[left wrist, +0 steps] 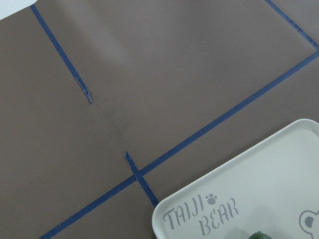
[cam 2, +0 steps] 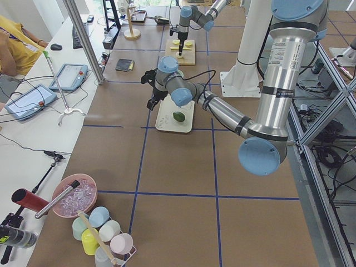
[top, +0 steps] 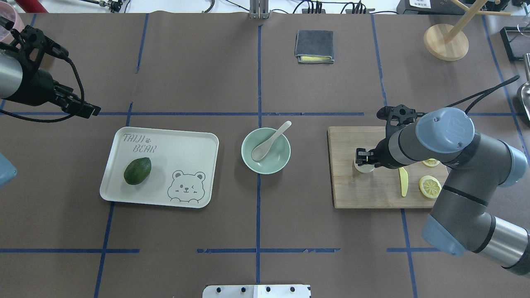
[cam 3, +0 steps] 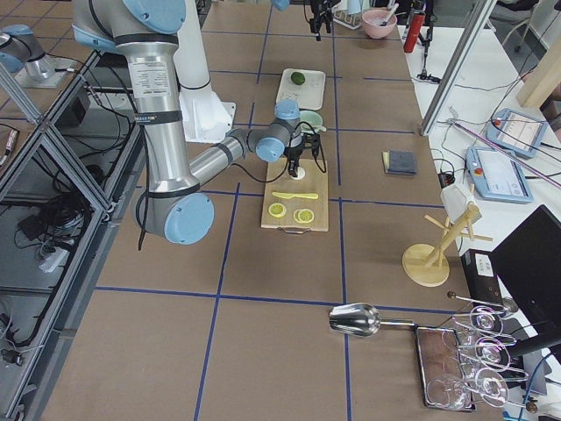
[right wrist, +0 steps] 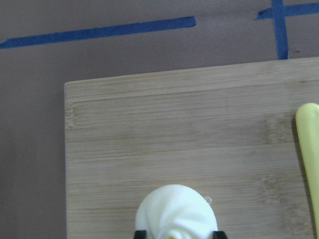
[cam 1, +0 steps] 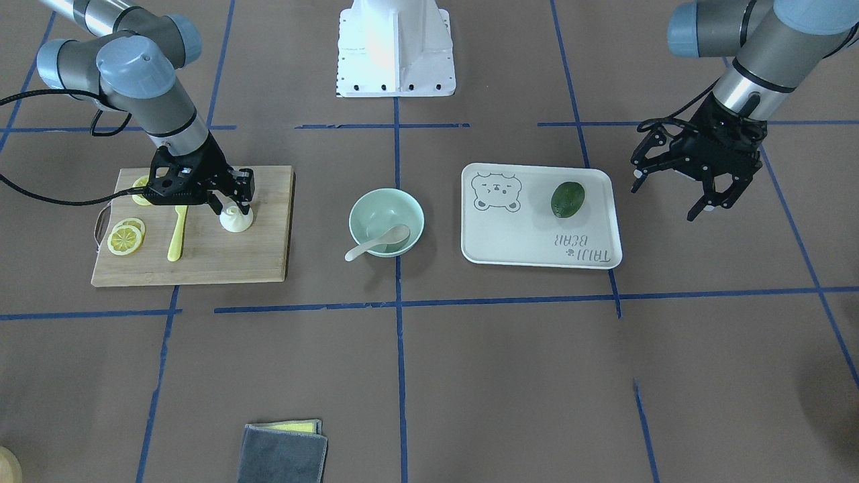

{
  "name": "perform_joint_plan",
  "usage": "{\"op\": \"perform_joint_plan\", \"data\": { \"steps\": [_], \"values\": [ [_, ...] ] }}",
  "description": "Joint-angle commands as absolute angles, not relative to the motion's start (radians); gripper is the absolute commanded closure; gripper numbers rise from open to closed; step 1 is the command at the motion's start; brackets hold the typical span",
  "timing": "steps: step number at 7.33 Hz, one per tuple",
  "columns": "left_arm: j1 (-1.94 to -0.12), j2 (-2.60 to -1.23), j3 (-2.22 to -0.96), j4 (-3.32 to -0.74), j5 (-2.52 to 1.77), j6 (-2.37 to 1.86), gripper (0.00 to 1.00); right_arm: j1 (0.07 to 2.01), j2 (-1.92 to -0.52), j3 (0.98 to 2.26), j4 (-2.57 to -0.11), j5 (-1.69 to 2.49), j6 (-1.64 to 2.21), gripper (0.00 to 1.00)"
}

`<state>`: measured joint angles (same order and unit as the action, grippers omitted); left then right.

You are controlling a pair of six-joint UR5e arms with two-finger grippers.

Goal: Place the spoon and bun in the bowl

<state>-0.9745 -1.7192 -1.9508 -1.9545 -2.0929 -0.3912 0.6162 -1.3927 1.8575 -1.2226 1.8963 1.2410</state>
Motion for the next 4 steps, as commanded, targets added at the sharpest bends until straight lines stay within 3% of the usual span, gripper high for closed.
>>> {"op": "perform_joint_plan", "data": {
  "steps": [1, 3, 4],
  "values": [
    [-0.976, -1.718, -1.951, -1.954, -2.092, -0.391, 0.02, 0.632, -1.393, 1.87, -1.223, 1.899, 1.241, 1.0],
    [-0.976, -1.707, -1.957, -1.954, -2.092, -0.391, 0.02, 0.667, -1.384, 1.917, -1.25, 1.905, 1.241, 1.0],
    [-0.976, -1.706, -1.956, -1.956, -2.092, -0.391, 0.02, 0.67, -1.299, 1.93, -1.323, 1.899, 1.244, 1.0]
  ]
}}
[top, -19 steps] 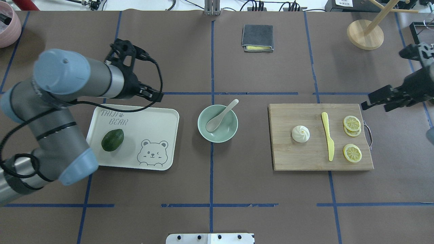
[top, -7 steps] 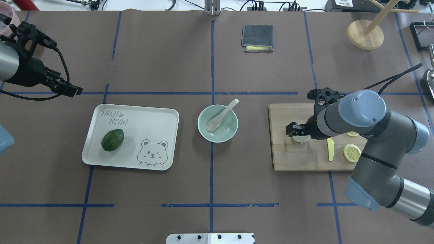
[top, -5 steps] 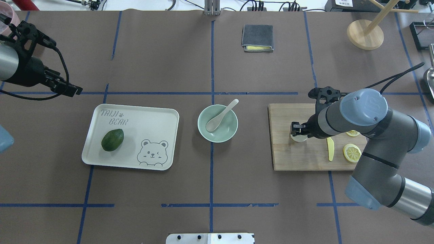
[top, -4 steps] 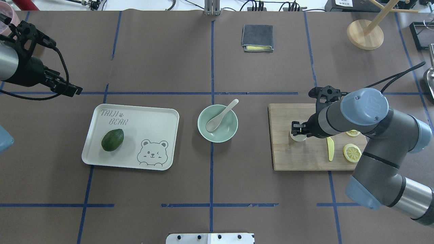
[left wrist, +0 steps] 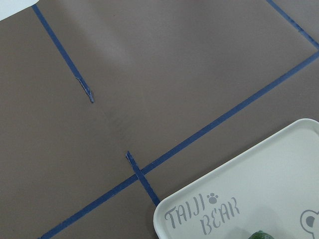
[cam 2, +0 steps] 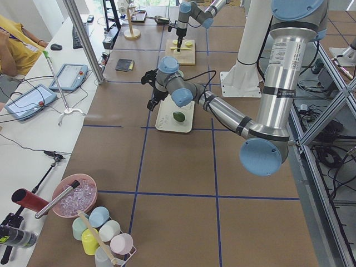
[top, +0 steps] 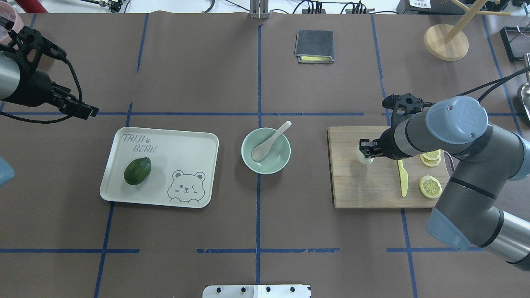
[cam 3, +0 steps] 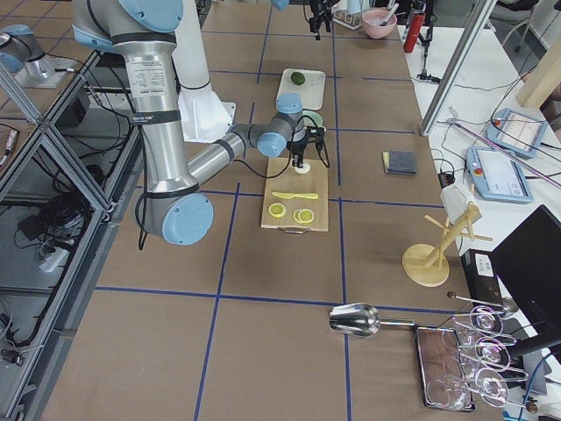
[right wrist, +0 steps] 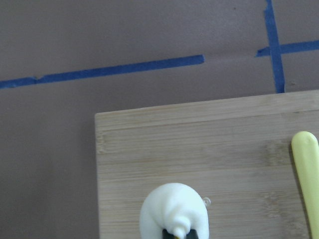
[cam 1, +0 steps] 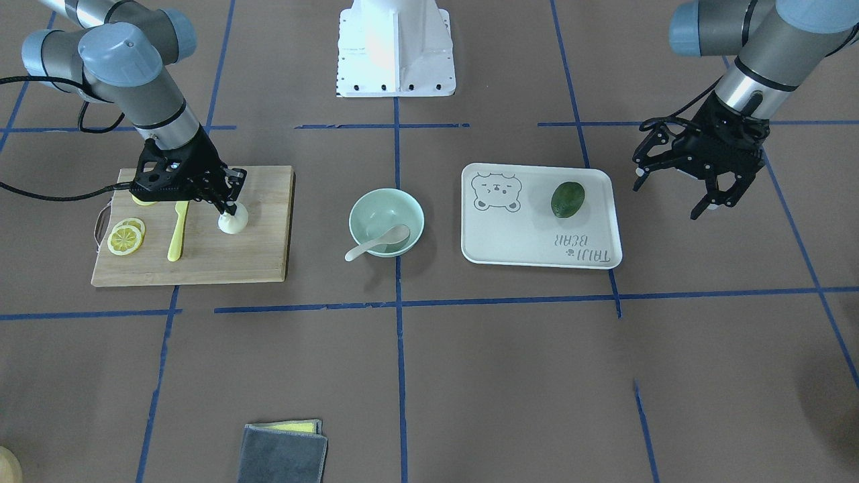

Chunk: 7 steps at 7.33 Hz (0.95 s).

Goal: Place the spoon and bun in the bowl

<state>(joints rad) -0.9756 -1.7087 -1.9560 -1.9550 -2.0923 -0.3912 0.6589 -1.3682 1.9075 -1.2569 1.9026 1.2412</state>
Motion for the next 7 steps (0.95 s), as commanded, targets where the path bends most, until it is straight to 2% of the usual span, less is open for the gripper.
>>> {"op": "perform_joint_plan", "data": {
  "steps": [1, 2, 4, 6, 7],
  "values": [
    [-0.983, -1.706, -1.954, -1.954, -2.092, -0.39, 0.02, 0.666, -1.161, 1.924, -1.485, 1.896, 1.247, 1.0],
    [-0.992, -1.689, -1.953, -1.956, -2.094, -0.39, 0.02, 0.66, -1.052, 1.904, -1.59, 1.896, 1.259, 1.0],
    [-1.035, -1.668, -1.948, -1.956, -2.097, -0.295, 0.02, 0.611, -0.878, 1.743, -1.559, 1.87, 1.441, 1.0],
    [-1.042, -1.667, -1.939, -1.956, -2.1, -0.288, 0.02, 0.542, -0.845, 1.663, -1.464, 1.778, 1.535, 0.98],
    [-1.042, -1.667, -1.94, -1.956, -2.102, -0.288, 0.02, 0.516, -0.863, 1.655, -1.456, 1.775, 1.537, 0.68]
  ]
}}
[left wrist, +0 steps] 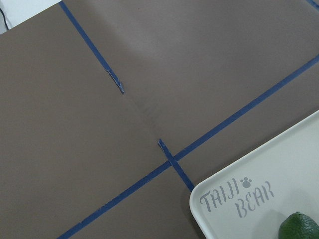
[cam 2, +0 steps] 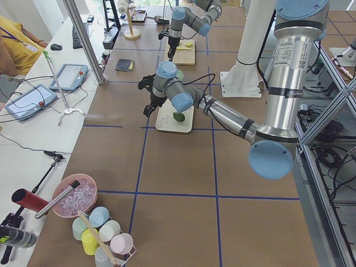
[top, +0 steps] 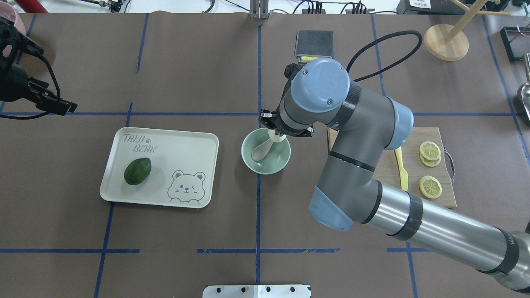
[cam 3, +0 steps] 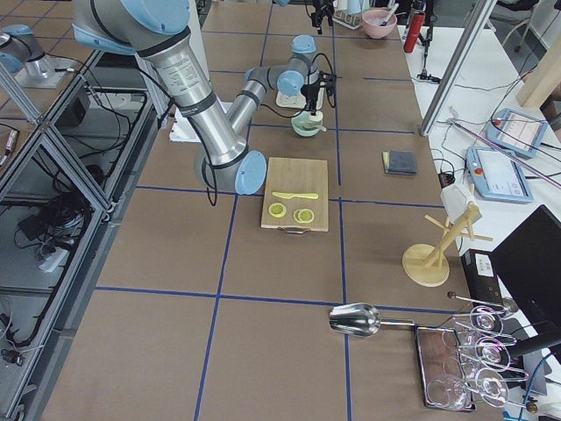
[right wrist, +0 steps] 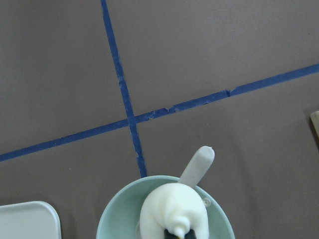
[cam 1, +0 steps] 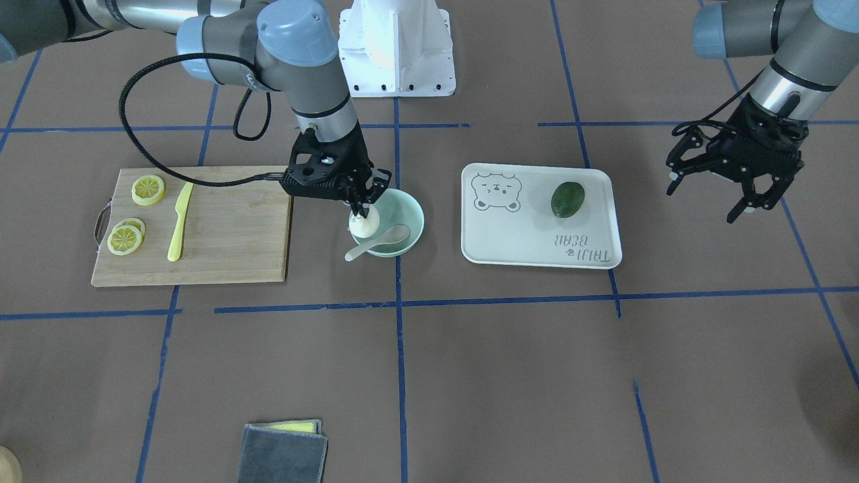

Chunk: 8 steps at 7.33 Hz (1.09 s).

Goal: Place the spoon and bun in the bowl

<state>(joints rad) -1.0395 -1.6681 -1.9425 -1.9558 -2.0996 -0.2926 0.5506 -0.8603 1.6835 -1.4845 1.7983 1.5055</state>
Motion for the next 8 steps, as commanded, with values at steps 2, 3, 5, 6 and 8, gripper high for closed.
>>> {"op": "perform_joint_plan", "data": {
  "steps": [2, 3, 5, 6, 8],
  "values": [
    [-1.042, -1.667, -1.94, -1.957, -2.102, -0.288, 0.02, 0.509, -0.862, 1.652, -1.454, 1.775, 1.542, 0.26],
    [-1.042, -1.667, -1.94, -1.957, -2.102, -0.29, 0.02, 0.508, -0.862, 1.652, -1.454, 1.775, 1.54, 0.15],
    [-1.042, -1.667, -1.94, -1.957, -2.102, -0.288, 0.02, 0.523, -0.873, 1.693, -1.459, 1.776, 1.539, 0.0],
    [-1.046, -1.664, -1.939, -1.957, -2.102, -0.288, 0.02, 0.555, -0.969, 1.789, -1.459, 1.792, 1.525, 0.0],
    [-1.156, -1.614, -1.898, -1.96, -2.114, -0.176, 0.01, 0.709, -1.177, 1.913, -1.45, 1.959, 1.337, 0.0]
  ]
}}
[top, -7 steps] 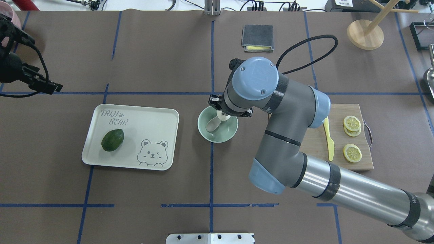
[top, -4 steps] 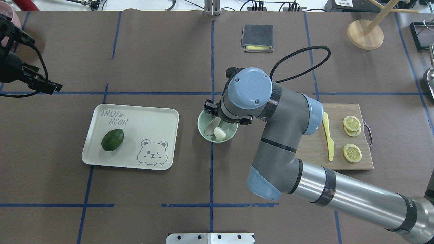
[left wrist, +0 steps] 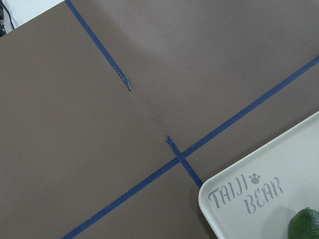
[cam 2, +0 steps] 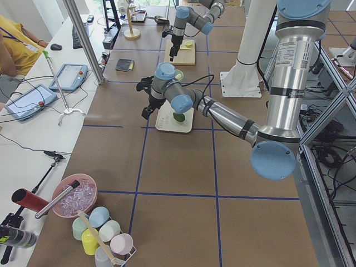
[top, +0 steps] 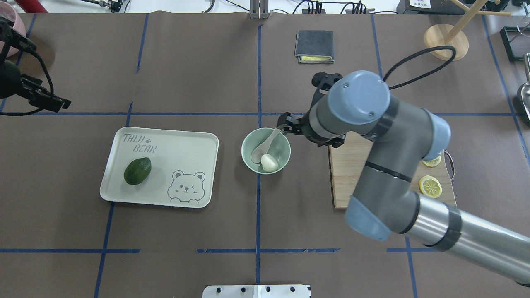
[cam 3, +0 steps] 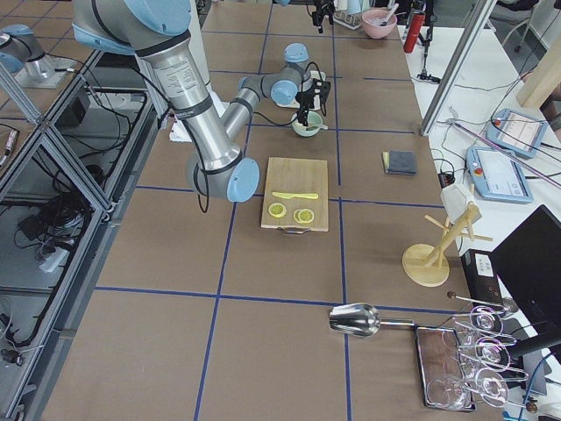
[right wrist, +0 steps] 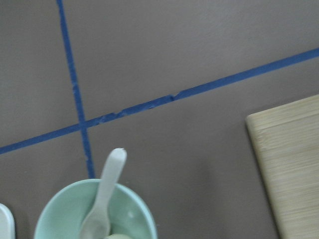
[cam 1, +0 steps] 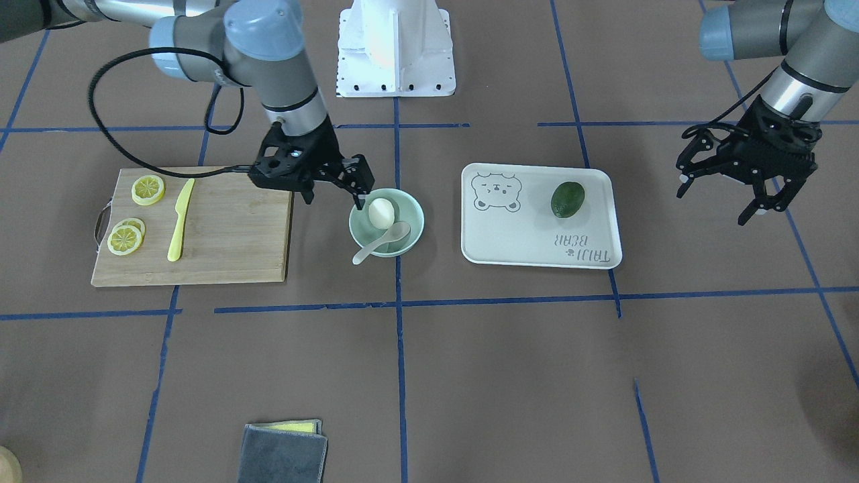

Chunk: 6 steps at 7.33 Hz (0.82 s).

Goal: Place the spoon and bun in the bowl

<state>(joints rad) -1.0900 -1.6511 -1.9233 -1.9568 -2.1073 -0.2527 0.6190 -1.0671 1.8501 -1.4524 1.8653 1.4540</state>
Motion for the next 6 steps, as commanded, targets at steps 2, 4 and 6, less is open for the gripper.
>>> {"op": "perform_joint_plan", "data": {
  "steps": [2, 4, 6],
  "values": [
    [-1.39, -1.609, -1.727, -1.959, -2.332, 0.126, 0.01, 0.898, -1.387, 1.991, -1.448, 2.112, 1.067, 0.0],
    [-1.489, -1.574, -1.717, -1.957, -2.342, 0.144, 0.01, 1.042, -1.515, 1.982, -1.451, 2.204, 0.79, 0.0],
    [-1.528, -1.617, -1.64, -1.953, -2.341, -0.002, 0.0, 1.188, -1.595, 1.922, -1.453, 2.322, 0.491, 0.0]
  ]
}}
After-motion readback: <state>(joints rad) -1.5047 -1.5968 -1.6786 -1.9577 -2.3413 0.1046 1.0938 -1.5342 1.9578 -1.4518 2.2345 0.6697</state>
